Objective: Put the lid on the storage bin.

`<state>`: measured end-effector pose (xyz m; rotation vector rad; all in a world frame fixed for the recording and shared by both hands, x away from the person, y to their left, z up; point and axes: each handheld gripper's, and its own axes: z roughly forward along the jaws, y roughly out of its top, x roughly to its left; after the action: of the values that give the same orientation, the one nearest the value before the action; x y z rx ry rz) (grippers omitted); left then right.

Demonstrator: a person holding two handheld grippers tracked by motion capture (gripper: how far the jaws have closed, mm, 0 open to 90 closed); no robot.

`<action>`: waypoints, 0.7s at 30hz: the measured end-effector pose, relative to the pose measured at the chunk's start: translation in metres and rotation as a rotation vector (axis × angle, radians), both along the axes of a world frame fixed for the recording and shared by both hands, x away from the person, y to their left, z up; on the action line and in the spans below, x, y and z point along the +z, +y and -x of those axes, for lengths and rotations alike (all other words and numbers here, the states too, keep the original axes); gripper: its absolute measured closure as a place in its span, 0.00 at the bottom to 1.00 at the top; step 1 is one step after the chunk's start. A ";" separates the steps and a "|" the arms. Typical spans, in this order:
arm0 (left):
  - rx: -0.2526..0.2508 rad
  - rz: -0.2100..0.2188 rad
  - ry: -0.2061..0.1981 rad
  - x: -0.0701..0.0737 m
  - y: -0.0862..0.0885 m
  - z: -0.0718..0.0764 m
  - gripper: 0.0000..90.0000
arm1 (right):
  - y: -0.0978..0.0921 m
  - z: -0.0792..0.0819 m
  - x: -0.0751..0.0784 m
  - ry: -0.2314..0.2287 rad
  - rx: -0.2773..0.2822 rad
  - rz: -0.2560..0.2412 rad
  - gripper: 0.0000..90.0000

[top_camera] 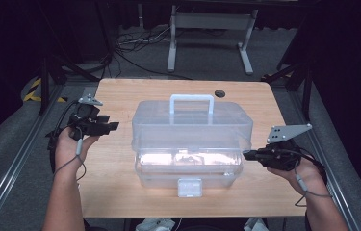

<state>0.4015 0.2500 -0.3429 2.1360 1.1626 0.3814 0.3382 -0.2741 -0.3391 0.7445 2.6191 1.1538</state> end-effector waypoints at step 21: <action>-0.012 -0.020 0.006 -0.002 -0.004 -0.001 0.58 | 0.002 0.000 -0.010 0.051 0.036 0.083 1.00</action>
<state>0.4026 0.2455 -0.3445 2.1614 1.1533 0.3831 0.3378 -0.2721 -0.3487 0.7220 2.7145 1.0409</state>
